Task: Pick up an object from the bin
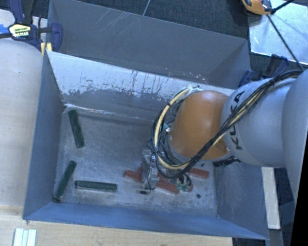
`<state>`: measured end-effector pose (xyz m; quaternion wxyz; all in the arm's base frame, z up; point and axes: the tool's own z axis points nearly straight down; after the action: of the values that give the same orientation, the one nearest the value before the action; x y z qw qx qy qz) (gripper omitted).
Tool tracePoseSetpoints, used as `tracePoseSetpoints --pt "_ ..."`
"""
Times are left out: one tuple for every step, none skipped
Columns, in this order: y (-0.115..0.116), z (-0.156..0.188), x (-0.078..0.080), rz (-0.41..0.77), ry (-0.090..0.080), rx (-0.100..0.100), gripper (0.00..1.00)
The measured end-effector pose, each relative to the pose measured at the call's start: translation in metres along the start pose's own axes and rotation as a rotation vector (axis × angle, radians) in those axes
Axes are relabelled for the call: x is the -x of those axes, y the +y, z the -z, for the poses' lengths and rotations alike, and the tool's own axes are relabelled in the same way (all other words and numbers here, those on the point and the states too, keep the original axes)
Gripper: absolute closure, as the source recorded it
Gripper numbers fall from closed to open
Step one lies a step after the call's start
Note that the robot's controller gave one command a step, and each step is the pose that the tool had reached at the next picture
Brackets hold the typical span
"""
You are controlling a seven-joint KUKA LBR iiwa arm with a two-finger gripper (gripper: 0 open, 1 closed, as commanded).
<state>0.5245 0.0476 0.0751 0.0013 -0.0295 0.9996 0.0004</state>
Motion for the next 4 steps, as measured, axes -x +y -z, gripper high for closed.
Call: tracePoseSetpoints --pt "0.0000 0.0000 0.0000 0.000 0.000 0.000 0.00" --pt "0.0000 0.0000 0.0001 -0.001 0.000 0.000 1.00" --pt "-0.0004 -0.0035 -0.0001 -0.002 -0.004 0.000 0.00" --pt "-0.0001 -0.0029 -0.0006 -0.002 -0.001 0.000 1.00"
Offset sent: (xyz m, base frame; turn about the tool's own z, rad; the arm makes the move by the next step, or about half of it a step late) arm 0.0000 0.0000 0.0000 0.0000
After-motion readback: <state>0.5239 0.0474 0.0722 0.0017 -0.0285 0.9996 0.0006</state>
